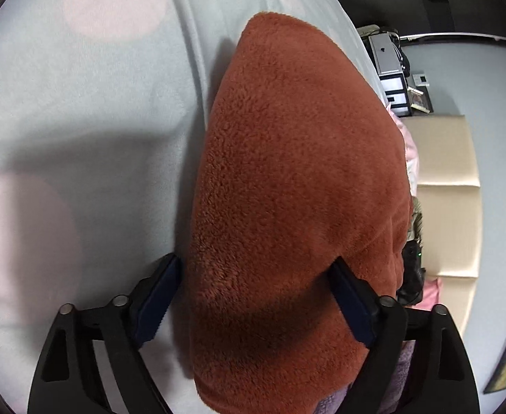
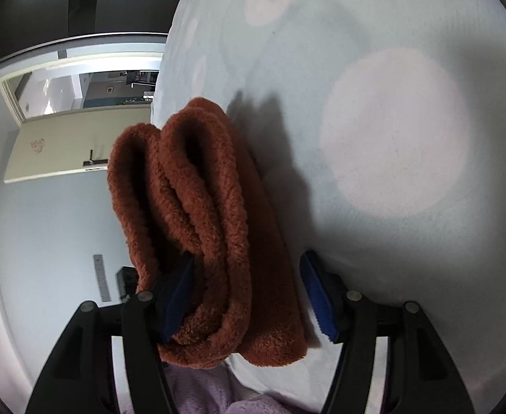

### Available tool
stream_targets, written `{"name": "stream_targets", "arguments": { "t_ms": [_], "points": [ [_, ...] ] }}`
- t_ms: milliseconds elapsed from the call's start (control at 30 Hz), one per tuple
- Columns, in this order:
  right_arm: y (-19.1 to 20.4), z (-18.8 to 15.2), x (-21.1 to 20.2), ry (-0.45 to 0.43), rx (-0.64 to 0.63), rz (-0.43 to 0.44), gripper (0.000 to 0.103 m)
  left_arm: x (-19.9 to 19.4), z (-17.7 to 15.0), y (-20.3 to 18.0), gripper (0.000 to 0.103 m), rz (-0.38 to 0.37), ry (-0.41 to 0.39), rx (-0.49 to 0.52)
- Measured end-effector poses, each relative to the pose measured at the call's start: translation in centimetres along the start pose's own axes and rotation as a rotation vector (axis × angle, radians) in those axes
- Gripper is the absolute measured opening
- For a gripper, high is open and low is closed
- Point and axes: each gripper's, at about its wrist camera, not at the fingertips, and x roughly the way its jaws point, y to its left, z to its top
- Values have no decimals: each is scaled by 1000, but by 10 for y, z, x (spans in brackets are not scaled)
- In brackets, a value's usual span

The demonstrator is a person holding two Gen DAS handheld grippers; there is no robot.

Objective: Fold clothes

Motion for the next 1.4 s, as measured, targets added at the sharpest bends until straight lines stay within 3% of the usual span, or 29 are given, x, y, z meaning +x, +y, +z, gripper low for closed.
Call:
{"name": "stream_targets", "arguments": {
  "t_ms": [300,467,667,933,1167,1400],
  "points": [
    [-2,7,29,85,-27,48,58,6,3,-7,92,-14,-27,10],
    [3,5,27,74,-85,43,37,5,3,-18,64,-26,-60,40],
    [18,-4,18,19,-177,11,31,-2,-2,-36,41,6,-126,111],
    [51,-20,5,-73,-251,20,28,-16,-8,-52,33,3,-184,181],
    [131,-37,-3,-63,-369,-81,28,-53,-15,-55,33,-60,-273,198],
    [242,-55,3,-42,-532,-107,28,-149,-32,-61,32,-75,-429,164]
  ]
}}
